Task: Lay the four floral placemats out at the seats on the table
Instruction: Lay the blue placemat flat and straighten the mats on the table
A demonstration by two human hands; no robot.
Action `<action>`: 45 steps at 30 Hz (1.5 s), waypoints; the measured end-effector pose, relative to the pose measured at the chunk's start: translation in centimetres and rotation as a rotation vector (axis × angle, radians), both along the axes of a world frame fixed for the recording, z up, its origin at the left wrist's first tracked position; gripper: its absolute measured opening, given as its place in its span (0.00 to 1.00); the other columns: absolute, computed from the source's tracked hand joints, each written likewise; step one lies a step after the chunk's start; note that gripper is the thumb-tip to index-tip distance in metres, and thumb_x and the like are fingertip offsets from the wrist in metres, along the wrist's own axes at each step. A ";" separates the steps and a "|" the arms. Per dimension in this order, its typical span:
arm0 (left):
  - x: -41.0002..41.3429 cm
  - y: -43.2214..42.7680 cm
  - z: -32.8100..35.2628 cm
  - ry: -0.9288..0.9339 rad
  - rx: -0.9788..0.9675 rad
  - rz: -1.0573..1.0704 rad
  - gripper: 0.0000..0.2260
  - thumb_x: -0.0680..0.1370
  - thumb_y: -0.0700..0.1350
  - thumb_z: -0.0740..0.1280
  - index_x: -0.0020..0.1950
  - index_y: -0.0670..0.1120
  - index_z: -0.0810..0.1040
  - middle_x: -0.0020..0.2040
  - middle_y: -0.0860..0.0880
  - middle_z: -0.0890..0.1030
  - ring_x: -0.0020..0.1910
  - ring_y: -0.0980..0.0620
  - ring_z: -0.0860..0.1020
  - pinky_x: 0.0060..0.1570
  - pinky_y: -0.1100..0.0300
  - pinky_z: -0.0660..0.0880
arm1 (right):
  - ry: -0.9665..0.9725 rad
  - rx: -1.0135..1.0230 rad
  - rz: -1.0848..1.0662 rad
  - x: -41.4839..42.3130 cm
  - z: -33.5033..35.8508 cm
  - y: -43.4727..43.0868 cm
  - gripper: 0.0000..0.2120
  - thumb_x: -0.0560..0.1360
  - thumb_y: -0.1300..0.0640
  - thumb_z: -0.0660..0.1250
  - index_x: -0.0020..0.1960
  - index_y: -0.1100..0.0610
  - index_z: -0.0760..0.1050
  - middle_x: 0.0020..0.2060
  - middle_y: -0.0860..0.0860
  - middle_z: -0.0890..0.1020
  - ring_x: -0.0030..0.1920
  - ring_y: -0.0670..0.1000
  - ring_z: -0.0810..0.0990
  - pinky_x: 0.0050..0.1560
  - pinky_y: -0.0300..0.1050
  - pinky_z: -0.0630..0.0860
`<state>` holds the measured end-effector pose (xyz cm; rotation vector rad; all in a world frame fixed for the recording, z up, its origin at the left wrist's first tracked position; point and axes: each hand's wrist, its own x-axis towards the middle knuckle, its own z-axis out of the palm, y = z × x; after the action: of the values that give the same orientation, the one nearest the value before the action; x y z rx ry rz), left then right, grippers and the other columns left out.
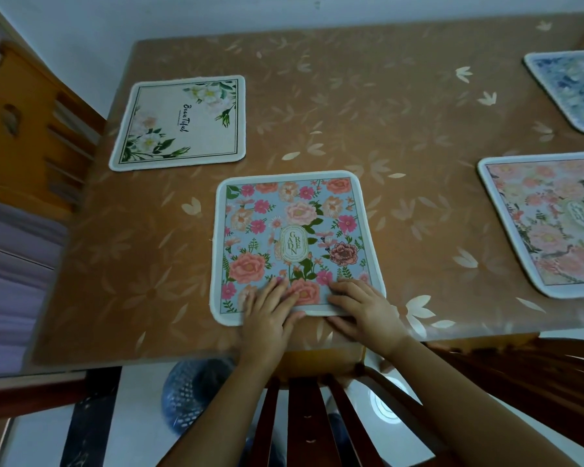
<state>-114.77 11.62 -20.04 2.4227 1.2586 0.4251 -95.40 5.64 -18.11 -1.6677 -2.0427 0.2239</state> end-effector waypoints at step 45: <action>-0.8 -0.8 0.7 -0.192 -0.050 0.092 0.07 0.64 0.30 0.75 0.37 0.39 0.82 0.34 0.45 0.77 0.46 0.41 0.79 0.56 0.39 0.73 | 0.138 -0.080 -0.182 2.9 0.1 -2.9 0.08 0.60 0.67 0.77 0.37 0.63 0.81 0.35 0.58 0.80 0.38 0.59 0.79 0.30 0.50 0.80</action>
<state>-115.55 10.81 -19.34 2.2292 1.2828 0.6283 -92.47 2.79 -17.99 -1.8211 -1.7912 0.3517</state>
